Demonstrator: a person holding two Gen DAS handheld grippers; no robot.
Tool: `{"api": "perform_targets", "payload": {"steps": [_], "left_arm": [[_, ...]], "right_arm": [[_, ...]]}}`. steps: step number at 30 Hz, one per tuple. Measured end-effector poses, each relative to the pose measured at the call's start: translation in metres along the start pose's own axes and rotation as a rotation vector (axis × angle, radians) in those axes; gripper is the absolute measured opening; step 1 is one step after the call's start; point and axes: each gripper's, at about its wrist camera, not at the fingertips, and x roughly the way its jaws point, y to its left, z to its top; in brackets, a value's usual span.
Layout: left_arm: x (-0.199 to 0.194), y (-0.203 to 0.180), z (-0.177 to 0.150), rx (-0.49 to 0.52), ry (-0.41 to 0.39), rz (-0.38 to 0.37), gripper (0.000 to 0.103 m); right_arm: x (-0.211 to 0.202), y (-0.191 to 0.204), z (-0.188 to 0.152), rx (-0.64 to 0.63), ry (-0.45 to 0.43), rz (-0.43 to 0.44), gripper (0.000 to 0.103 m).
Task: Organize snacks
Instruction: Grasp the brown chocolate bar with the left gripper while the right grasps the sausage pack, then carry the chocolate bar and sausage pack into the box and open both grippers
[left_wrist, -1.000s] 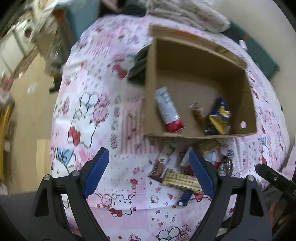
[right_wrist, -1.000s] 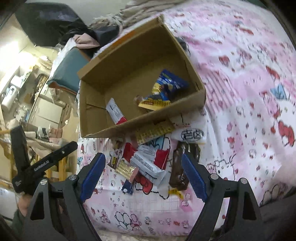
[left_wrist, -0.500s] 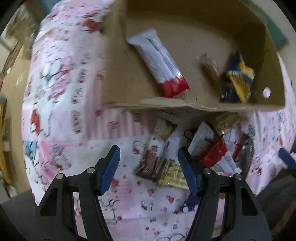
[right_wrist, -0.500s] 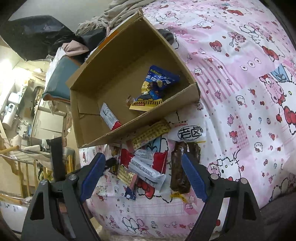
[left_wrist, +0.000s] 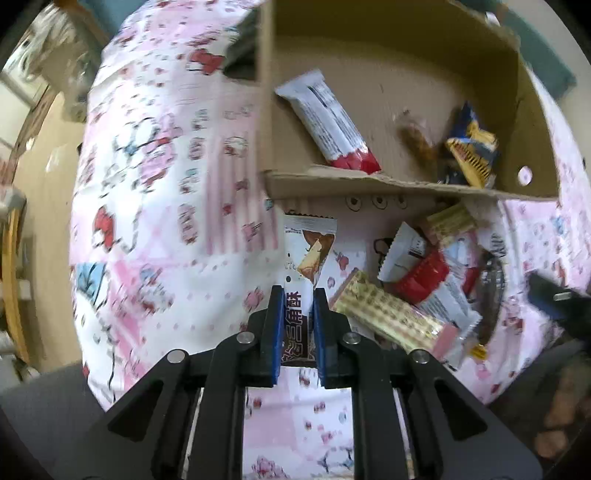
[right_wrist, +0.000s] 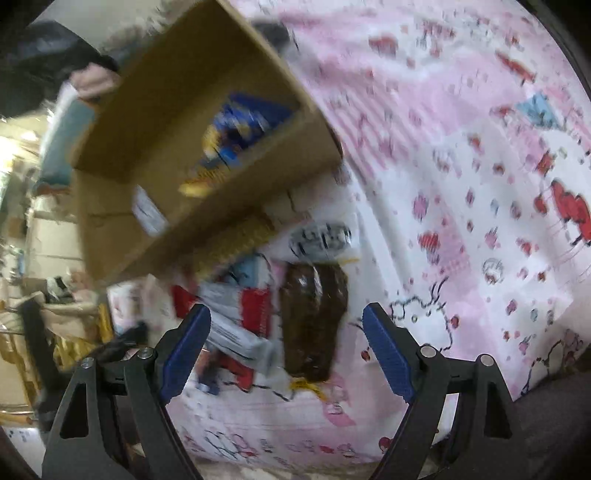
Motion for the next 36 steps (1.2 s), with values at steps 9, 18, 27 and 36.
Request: {"api": "perform_targets", "payload": {"steps": [9,18,27,36], "left_arm": [[-0.038,0.012,-0.024,-0.071,-0.061,-0.067,0.012],[-0.030,0.011,-0.015,-0.066,-0.058,-0.067,0.012],[-0.033,0.011,-0.015,-0.068,-0.068,-0.076,0.012],[-0.034,0.014,-0.016,-0.078,-0.071,-0.069,0.012]], "right_arm": [[0.035,0.016,-0.002,-0.079,0.056,-0.156,0.086],[0.057,0.032,-0.010,-0.202,0.031,-0.301,0.076],[0.034,0.014,-0.014,-0.110,0.026,-0.193,0.054],[-0.009,0.004,-0.022,-0.077,-0.004,-0.059,0.054]]}}
